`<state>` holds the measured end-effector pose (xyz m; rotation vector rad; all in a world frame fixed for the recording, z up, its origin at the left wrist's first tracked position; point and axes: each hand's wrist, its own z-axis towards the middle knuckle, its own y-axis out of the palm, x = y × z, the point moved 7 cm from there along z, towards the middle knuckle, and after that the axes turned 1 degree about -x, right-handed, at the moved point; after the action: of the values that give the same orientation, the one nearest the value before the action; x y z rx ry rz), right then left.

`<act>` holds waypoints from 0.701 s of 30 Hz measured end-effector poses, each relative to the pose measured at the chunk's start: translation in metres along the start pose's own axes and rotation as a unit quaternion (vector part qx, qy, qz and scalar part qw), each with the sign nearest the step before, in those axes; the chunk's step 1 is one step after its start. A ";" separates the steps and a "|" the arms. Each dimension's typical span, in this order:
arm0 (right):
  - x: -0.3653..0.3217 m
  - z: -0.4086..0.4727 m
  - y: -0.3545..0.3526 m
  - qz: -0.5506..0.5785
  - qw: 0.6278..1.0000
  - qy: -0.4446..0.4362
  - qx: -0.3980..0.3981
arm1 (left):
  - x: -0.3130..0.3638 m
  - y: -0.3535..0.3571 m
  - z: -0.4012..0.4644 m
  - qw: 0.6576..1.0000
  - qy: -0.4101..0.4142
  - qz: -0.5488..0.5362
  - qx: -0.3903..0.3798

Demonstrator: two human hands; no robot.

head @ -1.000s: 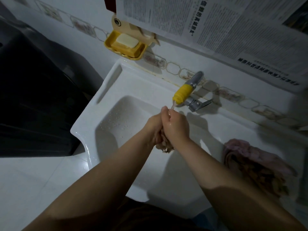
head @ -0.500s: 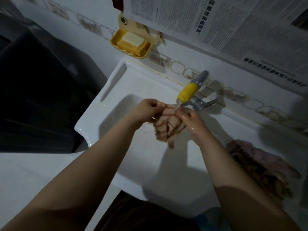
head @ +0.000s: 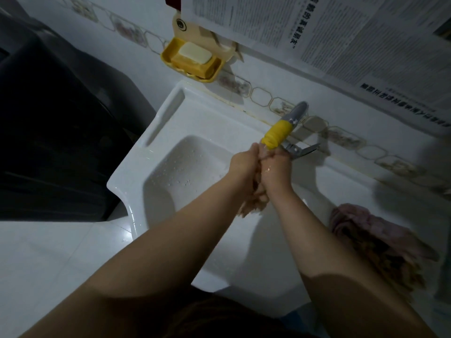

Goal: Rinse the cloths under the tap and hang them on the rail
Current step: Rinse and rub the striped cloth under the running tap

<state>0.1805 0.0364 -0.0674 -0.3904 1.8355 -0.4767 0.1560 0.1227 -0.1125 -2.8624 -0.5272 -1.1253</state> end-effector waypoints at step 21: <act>0.029 0.000 -0.007 0.031 0.982 0.051 -0.182 | 0.014 -0.029 0.003 0.986 -0.018 0.088 -0.141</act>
<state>0.1722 0.0159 -0.0878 -0.5624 2.0312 -0.1164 0.1581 0.1547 -0.1080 -3.0935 -0.1185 -1.2071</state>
